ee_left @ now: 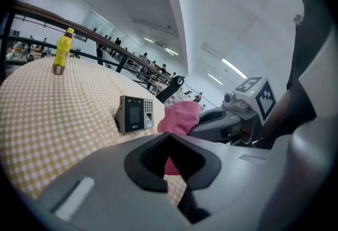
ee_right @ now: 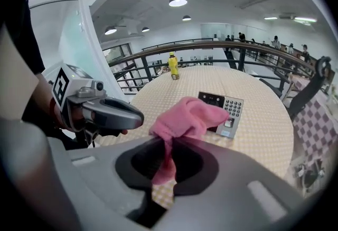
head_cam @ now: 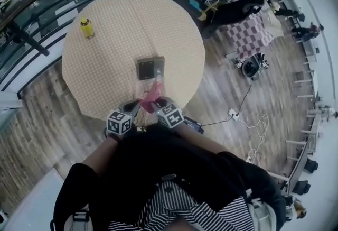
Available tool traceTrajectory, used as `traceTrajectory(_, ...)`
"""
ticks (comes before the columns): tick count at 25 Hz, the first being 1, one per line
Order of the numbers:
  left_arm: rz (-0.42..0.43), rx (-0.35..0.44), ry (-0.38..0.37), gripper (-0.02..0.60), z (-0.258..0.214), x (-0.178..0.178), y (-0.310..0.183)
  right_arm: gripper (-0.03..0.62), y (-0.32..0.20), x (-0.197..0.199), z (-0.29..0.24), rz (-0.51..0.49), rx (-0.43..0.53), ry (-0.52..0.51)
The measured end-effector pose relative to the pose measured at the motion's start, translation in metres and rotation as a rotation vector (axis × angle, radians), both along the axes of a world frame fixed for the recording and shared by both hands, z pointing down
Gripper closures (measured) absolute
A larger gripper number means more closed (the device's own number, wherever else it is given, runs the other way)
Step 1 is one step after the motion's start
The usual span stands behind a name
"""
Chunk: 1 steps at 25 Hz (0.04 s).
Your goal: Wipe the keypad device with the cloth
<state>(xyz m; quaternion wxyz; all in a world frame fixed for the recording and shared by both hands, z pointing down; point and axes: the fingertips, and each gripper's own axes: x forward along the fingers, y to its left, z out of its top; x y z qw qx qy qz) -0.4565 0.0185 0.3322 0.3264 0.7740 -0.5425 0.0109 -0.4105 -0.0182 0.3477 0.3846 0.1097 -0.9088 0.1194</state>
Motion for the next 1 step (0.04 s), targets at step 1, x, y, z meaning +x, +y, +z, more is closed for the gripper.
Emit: traceTrajectory(1, -0.005, 0.019, -0.017, 0.578, -0.0318, -0.0142, 0.0057, 0.549, 0.0056, -0.0165, -0.0307, -0.016, 0.025, -0.016)
